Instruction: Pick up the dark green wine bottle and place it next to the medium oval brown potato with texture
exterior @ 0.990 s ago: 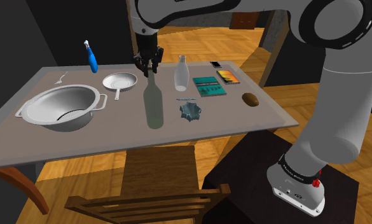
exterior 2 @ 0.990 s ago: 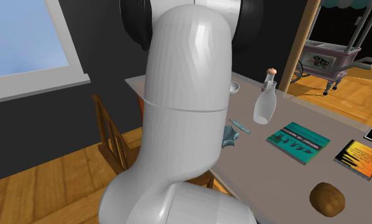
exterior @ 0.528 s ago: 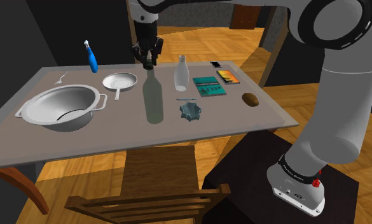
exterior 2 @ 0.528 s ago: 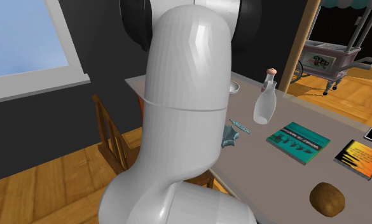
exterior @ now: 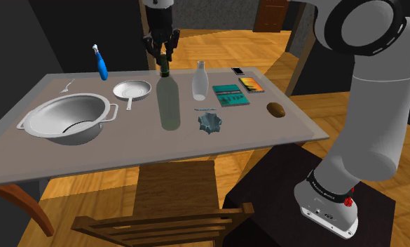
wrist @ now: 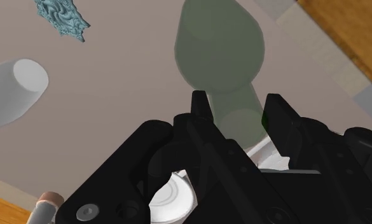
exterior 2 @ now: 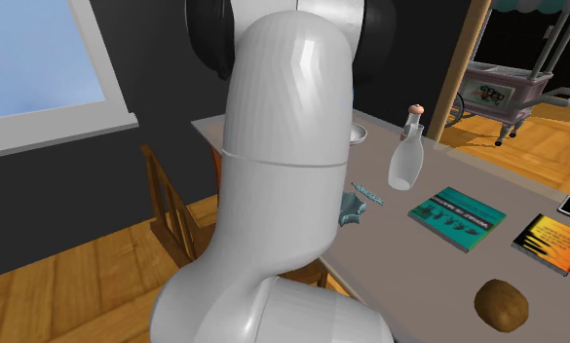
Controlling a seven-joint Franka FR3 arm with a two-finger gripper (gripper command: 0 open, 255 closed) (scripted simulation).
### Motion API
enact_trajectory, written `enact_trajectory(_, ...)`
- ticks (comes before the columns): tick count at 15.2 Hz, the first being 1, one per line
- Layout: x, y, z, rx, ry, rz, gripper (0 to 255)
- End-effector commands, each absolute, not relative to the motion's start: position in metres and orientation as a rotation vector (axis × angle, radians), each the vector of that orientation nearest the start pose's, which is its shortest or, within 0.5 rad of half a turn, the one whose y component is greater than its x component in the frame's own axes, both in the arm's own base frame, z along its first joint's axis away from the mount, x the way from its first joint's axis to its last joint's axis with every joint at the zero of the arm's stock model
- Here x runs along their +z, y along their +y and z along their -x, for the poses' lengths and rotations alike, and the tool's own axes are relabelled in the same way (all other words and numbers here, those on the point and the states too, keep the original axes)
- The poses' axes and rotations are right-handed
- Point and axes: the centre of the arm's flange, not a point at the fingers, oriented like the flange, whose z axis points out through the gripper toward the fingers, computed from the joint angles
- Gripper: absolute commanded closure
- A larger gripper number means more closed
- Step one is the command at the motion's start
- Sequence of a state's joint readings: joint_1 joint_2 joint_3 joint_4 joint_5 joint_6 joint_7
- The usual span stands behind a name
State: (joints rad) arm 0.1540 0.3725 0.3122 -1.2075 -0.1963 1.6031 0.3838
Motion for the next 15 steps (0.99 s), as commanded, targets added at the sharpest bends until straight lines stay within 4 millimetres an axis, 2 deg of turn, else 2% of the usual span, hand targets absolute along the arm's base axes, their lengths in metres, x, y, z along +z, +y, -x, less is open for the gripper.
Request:
enact_trajectory(1, 0.592, 0.242, -0.619, -0.113, -0.100, 3.199, 255)
enact_trajectory(5, 0.612, 0.242, -0.619, -0.113, -0.100, 3.199, 255)
enact_trajectory(15, 0.613, 0.118, -0.576, -0.113, -0.100, 3.199, 255)
